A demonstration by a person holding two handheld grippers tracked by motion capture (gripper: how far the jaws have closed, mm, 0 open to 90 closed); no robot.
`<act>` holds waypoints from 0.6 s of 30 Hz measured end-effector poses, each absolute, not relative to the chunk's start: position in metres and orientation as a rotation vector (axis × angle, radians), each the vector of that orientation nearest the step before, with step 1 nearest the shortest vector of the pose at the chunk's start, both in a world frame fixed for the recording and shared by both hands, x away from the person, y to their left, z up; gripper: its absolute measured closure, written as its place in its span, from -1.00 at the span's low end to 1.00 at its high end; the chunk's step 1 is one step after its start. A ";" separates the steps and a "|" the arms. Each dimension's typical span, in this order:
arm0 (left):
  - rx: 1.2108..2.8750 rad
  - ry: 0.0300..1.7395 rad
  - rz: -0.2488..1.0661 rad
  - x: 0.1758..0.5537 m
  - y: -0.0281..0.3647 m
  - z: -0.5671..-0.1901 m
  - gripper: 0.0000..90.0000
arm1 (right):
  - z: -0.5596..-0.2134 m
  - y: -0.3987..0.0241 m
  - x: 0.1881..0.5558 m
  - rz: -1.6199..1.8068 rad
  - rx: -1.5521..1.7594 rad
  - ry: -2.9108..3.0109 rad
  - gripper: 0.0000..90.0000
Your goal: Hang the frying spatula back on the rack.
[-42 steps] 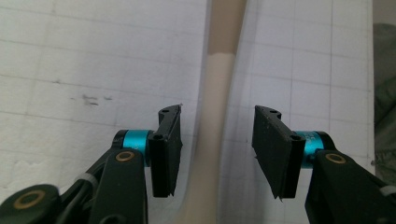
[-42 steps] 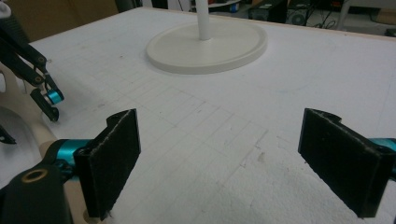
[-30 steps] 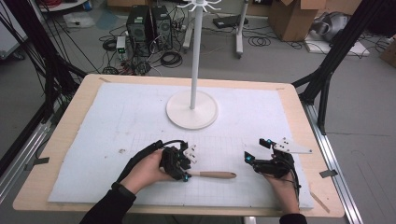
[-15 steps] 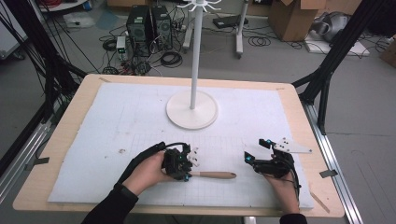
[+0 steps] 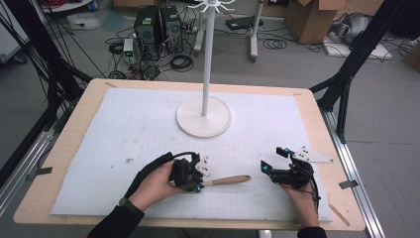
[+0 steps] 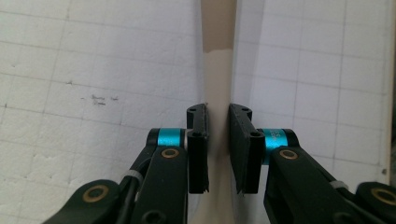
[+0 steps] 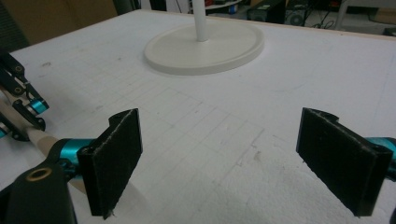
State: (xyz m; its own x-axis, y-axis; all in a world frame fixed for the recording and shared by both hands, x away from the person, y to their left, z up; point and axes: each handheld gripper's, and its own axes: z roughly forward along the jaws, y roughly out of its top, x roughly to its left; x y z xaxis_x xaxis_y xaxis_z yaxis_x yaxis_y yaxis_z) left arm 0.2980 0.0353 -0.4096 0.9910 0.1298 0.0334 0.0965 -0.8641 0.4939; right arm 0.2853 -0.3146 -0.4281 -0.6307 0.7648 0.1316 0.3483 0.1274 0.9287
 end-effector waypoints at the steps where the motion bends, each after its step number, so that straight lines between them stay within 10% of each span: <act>1: 2.605 0.169 0.096 0.298 0.037 -0.408 0.73 | -0.428 -0.316 0.285 1.511 1.080 2.026 -0.70; 18: 2.234 0.306 0.329 0.292 0.074 -0.365 0.73 | -0.425 -0.320 0.282 1.525 1.102 1.977 -0.69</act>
State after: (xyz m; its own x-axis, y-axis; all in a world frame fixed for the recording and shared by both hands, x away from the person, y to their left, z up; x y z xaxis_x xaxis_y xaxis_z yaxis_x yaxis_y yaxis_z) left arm 0.2923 0.0738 -0.3651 0.9360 0.3266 0.1314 0.1076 -0.6208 0.7765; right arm 0.2823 -0.3202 -0.4253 -0.6037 0.7845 0.1420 0.3366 0.0894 0.9374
